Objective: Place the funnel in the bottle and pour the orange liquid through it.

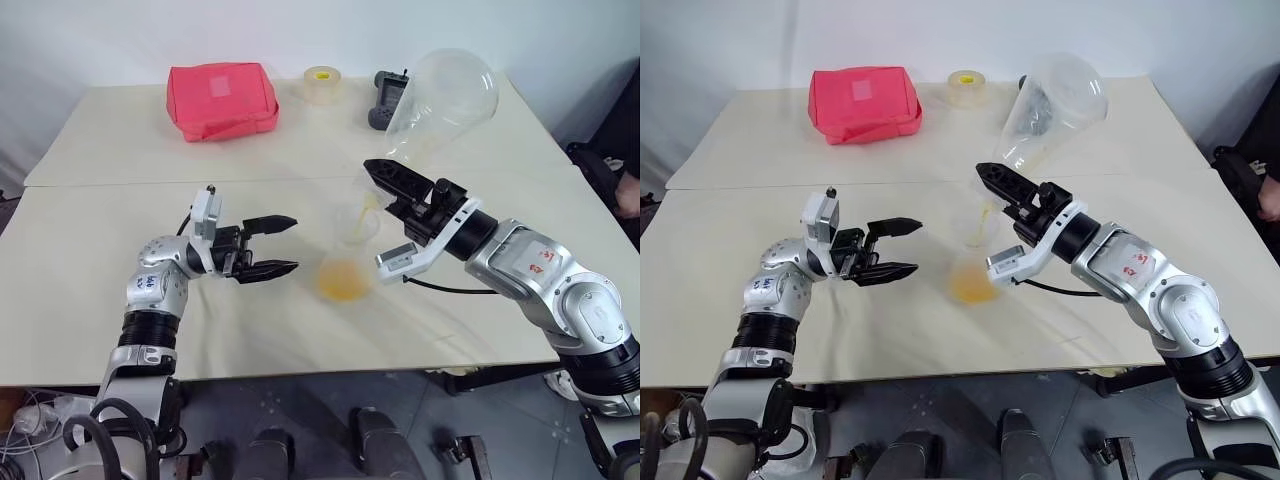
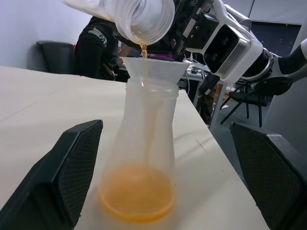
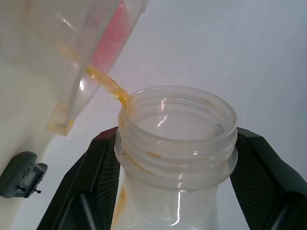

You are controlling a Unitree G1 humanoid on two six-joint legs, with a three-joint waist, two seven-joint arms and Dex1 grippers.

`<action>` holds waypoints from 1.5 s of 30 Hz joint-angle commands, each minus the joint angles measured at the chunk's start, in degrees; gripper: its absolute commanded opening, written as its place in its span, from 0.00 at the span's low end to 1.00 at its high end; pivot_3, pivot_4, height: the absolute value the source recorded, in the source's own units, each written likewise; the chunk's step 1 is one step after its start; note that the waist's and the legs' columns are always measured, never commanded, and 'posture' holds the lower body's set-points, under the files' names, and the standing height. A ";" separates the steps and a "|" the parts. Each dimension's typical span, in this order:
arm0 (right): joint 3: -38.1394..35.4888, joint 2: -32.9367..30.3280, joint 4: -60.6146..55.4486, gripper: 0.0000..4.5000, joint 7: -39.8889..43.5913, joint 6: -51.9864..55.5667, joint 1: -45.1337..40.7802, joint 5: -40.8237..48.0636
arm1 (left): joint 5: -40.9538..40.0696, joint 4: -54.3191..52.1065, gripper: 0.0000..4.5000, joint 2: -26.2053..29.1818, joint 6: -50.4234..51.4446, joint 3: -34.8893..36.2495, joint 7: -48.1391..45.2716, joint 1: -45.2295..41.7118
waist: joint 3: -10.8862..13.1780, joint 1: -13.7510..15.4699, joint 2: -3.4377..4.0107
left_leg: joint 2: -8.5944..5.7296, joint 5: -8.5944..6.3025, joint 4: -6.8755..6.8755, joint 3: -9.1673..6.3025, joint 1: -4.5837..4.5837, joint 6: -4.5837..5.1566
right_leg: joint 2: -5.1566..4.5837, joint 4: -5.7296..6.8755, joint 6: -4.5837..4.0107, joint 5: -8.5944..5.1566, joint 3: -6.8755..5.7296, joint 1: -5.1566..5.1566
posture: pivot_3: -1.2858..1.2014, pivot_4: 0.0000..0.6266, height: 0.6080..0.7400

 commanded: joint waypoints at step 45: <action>-40.93 35.10 -7.14 0.62 10.73 66.47 -3.04 58.29 | 5.25 13.56 1.00 0.24 -2.06 -0.85 6.11 -11.28 | -0.04 -0.15 -0.05 | -0.02 0.02 -0.06 -0.19 0.03 -0.03 | -0.13 0.19 -0.01 0.01 -0.11 0.01 | 0.52 0.24 1.00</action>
